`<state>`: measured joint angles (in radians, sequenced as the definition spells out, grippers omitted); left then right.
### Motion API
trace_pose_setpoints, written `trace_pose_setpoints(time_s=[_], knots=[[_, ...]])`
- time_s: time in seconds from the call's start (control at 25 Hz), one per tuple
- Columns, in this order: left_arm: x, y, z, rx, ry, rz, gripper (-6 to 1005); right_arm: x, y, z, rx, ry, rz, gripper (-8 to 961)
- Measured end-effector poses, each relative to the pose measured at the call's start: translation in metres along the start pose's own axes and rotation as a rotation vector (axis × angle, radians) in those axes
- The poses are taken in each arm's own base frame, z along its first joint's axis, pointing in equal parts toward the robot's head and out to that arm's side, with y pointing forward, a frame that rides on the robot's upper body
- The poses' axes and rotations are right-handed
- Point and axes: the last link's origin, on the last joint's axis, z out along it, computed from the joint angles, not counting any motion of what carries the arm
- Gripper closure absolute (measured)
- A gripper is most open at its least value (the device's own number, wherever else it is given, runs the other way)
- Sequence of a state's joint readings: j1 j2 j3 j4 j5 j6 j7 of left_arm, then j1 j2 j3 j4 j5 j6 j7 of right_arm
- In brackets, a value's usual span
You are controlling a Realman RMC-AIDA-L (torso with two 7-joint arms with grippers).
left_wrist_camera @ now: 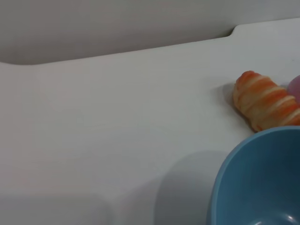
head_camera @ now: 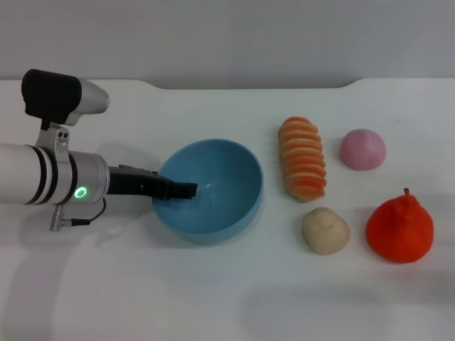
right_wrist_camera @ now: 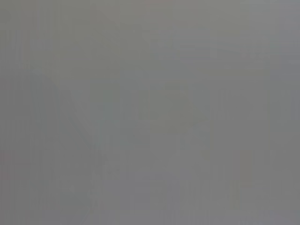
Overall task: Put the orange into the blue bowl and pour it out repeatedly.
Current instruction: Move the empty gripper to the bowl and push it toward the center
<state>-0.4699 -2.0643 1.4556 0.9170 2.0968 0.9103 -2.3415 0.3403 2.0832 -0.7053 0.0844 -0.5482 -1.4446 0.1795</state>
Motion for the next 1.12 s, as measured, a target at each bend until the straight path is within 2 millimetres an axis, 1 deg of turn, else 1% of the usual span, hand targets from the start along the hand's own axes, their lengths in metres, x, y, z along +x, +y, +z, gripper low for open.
trace_pose_setpoints(time_s=[0.16,0.32,0.6,0.84,1.0,1.12], knots=[[0.001,0.000,-0.001,-0.003,0.007,-0.010,215,0.001,-0.001,-0.001,0.004,0.005,0.000,168],[0.005,-0.002,-0.003,-0.008,0.035,-0.033,321,0.001,-0.001,-0.001,0.005,0.006,0.000,168],[0.003,-0.002,-0.003,-0.008,0.033,-0.043,483,0.001,-0.002,-0.001,0.006,0.006,-0.002,168],[0.001,-0.004,-0.004,-0.007,0.031,-0.054,480,0.001,-0.002,-0.001,0.006,0.006,-0.002,168],[-0.005,0.000,0.002,-0.025,-0.001,-0.055,481,0.001,-0.003,-0.003,0.009,0.009,-0.003,168],[-0.005,0.001,0.002,-0.029,0.000,-0.061,505,0.002,-0.003,-0.003,0.009,0.010,-0.002,168]])
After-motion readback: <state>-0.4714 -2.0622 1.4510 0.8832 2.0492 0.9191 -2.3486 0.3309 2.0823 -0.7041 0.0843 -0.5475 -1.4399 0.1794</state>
